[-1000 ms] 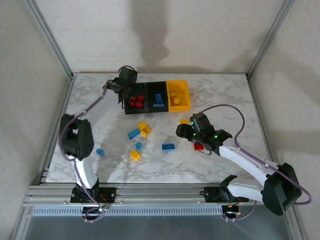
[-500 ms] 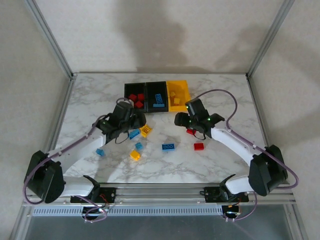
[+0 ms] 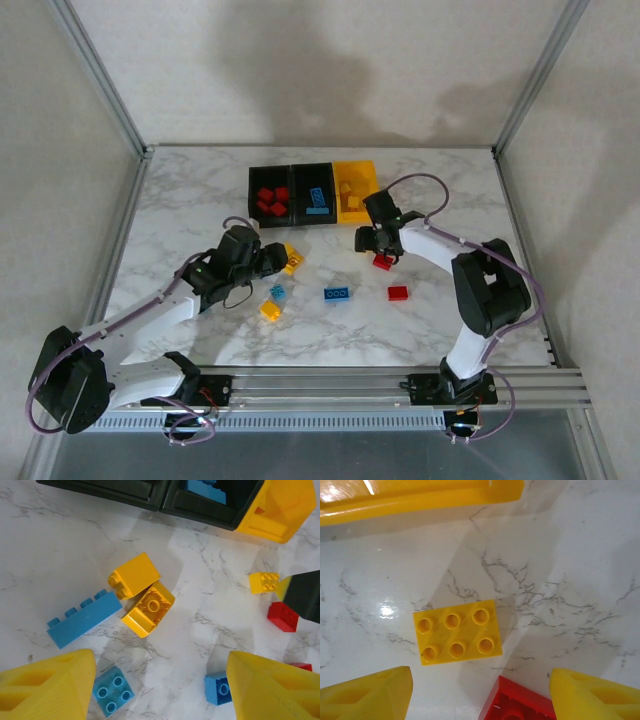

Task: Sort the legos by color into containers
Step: Pick up the lego from the center of the table.

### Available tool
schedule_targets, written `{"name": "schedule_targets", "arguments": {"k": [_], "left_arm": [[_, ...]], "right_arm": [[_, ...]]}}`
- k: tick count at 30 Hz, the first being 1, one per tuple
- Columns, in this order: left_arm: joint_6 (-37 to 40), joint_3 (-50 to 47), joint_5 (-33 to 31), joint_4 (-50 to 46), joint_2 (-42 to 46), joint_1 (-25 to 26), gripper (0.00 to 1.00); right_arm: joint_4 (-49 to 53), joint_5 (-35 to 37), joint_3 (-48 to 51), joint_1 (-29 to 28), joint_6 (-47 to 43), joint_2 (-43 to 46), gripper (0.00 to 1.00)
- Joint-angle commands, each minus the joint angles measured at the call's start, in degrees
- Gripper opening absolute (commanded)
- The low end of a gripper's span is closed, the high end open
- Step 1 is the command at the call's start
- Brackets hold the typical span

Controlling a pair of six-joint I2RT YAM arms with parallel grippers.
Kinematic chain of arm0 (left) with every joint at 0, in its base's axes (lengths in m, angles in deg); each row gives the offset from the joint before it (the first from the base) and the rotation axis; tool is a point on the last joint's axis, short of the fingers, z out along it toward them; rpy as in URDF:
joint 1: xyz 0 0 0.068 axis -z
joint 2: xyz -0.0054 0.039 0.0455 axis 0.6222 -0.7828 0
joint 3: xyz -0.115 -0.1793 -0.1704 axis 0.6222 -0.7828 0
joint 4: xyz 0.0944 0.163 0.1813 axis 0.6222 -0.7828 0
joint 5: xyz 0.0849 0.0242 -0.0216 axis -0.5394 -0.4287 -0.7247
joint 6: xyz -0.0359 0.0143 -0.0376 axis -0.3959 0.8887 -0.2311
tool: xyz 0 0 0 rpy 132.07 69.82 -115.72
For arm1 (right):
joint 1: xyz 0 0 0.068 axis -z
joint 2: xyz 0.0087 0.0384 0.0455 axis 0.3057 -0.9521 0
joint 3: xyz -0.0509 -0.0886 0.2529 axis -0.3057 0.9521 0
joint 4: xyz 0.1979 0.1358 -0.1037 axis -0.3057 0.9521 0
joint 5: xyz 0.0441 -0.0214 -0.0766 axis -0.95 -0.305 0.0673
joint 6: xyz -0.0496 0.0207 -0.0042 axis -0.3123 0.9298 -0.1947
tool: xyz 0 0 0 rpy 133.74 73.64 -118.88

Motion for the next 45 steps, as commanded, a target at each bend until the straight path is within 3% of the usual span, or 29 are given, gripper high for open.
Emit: {"name": "schedule_targets", "arguments": {"k": [1,11,22,34,45], "left_arm": [[-1.4,-1.0,-0.7,1.6,-0.5,0.9,0.7],[-1.6,-0.4,-0.6,1.8,-2.4,1.9,0.69],[-1.4,0.5,-1.0,1.7,-3.6,1.9,0.69],[-1.2,2.5,0.2,2.8,-4.4,2.0,0.69],[-1.5,3.0,0.5,3.0,-2.5,2.7,0.69]], "right_arm": [[-1.5,-0.8,-2.3,-0.1,-2.2,-1.0,0.73],[-1.8,-0.9,-6.2,0.0,-4.1,-7.9,0.67],[-0.5,-0.6,-8.2,-0.2,-5.4,-9.0,0.42],[3.5,-1.3,-14.3,-0.8,-3.7,-0.6,0.41],[8.5,-0.9,-36.8,1.7,-0.5,-15.7,0.42]]}}
